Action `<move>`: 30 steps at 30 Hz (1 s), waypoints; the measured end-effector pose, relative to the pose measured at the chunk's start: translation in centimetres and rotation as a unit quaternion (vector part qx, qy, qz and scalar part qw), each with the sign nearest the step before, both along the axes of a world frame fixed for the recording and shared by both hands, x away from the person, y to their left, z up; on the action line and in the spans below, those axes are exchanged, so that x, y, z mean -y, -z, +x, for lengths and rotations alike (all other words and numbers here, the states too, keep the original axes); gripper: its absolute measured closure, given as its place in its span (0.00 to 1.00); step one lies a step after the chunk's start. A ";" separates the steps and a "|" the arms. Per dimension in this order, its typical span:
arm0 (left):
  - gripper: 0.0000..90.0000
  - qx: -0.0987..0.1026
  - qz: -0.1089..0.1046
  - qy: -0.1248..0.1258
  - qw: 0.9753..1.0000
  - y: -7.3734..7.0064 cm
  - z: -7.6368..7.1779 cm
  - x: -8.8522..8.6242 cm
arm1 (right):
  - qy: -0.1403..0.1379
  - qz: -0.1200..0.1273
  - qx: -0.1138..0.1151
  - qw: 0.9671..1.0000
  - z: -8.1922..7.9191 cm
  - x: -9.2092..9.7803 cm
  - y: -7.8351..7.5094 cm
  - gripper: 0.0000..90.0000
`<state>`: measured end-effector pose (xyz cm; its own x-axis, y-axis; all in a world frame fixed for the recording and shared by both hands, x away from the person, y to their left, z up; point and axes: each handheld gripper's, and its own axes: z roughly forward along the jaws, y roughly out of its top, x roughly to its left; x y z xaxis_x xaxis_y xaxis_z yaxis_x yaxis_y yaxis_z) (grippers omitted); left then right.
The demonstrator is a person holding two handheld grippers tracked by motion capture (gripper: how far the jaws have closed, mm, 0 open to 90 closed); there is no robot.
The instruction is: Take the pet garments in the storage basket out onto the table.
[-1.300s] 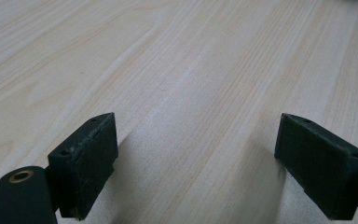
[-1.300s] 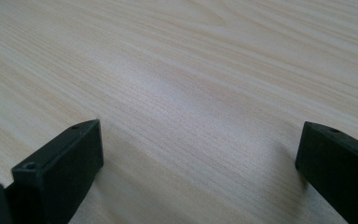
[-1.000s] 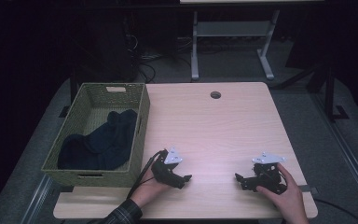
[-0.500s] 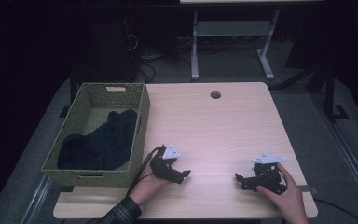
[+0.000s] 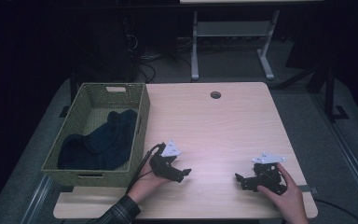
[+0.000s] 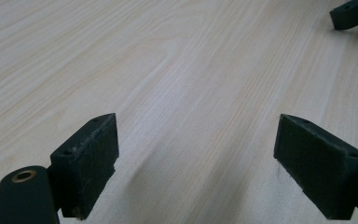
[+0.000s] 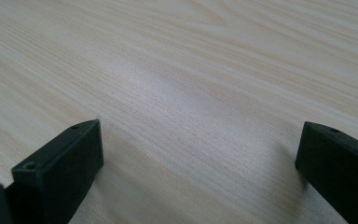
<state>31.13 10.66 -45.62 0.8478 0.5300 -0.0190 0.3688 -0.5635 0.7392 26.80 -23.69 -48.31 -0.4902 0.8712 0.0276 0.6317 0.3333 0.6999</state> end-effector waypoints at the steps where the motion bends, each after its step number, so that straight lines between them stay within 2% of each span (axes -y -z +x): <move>1: 0.15 0.001 0.000 0.000 1.000 -0.1 0.0 0.0 | 0.000 0.000 0.000 1.000 0.0 0.0 0.0 0.01; 12: 0.15 0.012 -0.008 -0.008 1.000 -1.3 0.4 -0.7 | -0.001 -0.001 0.000 1.000 0.0 0.0 0.0 0.01; 15: 0.15 0.012 -0.018 -0.012 1.000 -1.4 0.4 -0.8 | 0.000 -0.001 0.000 1.000 0.0 0.0 0.0 0.01; 23: 0.15 0.012 -0.018 -0.012 1.000 -1.9 0.3 -0.9 | -0.001 -0.001 0.000 1.000 0.0 0.0 0.0 0.01; 30: 0.15 0.008 -0.029 -0.015 0.999 -2.3 0.4 -1.0 | -0.001 -0.001 0.000 1.000 0.0 0.0 0.0 0.01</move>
